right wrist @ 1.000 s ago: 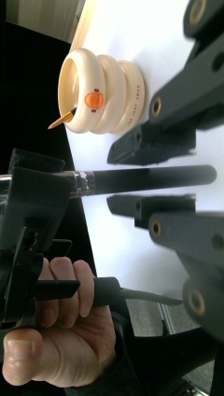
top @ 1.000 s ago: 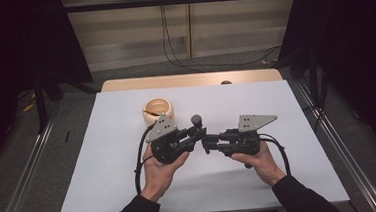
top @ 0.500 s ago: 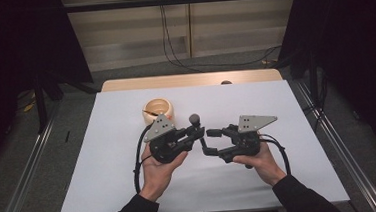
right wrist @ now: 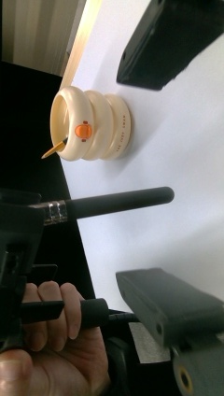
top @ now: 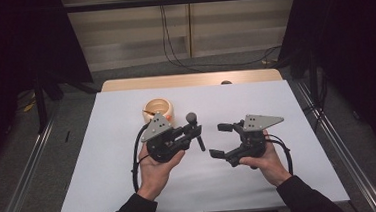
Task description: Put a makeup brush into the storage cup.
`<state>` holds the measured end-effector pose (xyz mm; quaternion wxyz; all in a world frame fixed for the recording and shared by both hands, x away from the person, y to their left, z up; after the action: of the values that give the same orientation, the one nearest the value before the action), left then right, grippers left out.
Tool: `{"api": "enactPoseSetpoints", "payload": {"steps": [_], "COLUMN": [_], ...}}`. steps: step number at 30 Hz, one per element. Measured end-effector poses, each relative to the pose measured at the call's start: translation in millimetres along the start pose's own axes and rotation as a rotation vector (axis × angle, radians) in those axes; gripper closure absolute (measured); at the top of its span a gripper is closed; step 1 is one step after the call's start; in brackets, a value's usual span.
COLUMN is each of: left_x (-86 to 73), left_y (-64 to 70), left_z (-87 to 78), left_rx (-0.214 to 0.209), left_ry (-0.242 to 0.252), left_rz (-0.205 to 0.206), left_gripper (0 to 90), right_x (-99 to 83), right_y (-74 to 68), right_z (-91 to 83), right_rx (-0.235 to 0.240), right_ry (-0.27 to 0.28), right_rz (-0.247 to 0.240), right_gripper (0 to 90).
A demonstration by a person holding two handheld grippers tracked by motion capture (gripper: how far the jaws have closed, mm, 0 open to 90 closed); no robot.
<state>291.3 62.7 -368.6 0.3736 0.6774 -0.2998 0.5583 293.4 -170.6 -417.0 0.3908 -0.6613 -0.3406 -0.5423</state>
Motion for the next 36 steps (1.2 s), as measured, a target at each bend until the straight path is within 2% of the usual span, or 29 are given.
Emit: {"api": "enactPoseSetpoints", "payload": {"steps": [3,6,11,12,13,17,20,22,24,25,28,32,35,36], "left_x": [-0.5,-1.3,-1.0,-0.9,-0.5,1.0,2.3,1.8,1.4,1.5,2.1,4.1,7.3,8.4], "left_y": [0.1,-0.5,-2.7,-2.5,-2.3,-4.6,-5.8,-8.2,-10.3,-11.6,-14.8,-18.1,-18.9,-18.5], "left_z": [-1.4,-1.0,-3.8,-3.6,-4.3,-7.0,-9.5,-12.1,-13.8,-15.4,-18.1,-20.3,-20.7,-21.0], "left_rx": [0.004,-0.011,-0.001,-0.006,0.006,-0.007,0.019,0.025,0.026,0.034,0.038,0.049,0.038,0.055], "left_ry": [-0.005,0.005,-0.016,-0.004,-0.008,-0.010,-0.001,-0.009,-0.010,-0.012,0.006,0.003,0.010,0.004], "left_rz": [0.008,-0.003,0.015,0.006,0.008,0.017,0.005,0.017,0.014,0.020,-0.004,-0.002,0.001,0.005], "left_gripper": [77.5,77.5,77.6,77.6,77.6,77.6,77.5,77.5,77.5,77.5,77.5,77.6,77.6,77.6], "right_x": [0.3,-0.4,-2.6,-3.1,-3.5,-6.4,-8.2,-9.1,-10.3,-10.9,-12.9,-16.9,-20.3,-21.2], "right_y": [1.3,3.3,4.5,4.8,5.4,4.5,1.7,1.1,1.2,1.6,2.7,2.1,0.5,-0.2], "right_z": [-2.8,-4.5,-11.6,-13.7,-15.6,-25.6,-33.1,-38.7,-44.2,-47.3,-57.3,-70.5,-78.6,-81.5], "right_rx": [-0.018,-0.031,-0.060,-0.069,-0.090,-0.167,-0.220,-0.251,-0.257,-0.272,-0.302,-0.334,-0.364,-0.361], "right_ry": [-0.005,-0.002,-0.011,-0.011,-0.009,0.011,0.025,0.031,0.027,0.022,0.038,0.038,0.036,0.027], "right_rz": [0.000,0.030,0.020,0.021,0.018,-0.004,-0.024,-0.028,-0.036,-0.035,-0.037,-0.038,-0.011,-0.002], "right_gripper": [0.4,0.4,0.4,0.3,0.7,0.7,0.9,1.2,0.9,1.0,0.9,0.9,1.0,0.7]}}
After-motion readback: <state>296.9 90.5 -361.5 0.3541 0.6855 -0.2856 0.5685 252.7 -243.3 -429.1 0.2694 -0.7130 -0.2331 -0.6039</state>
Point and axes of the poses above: each handheld gripper's, and its own axes: z roughly forward along the jaws, x roughly out of its top, y roughly to its right, the point moved 2 cm from there along z, roughly forward along the jaws, and after that the axes turned 8 degrees about y, right-handed, at the moved point
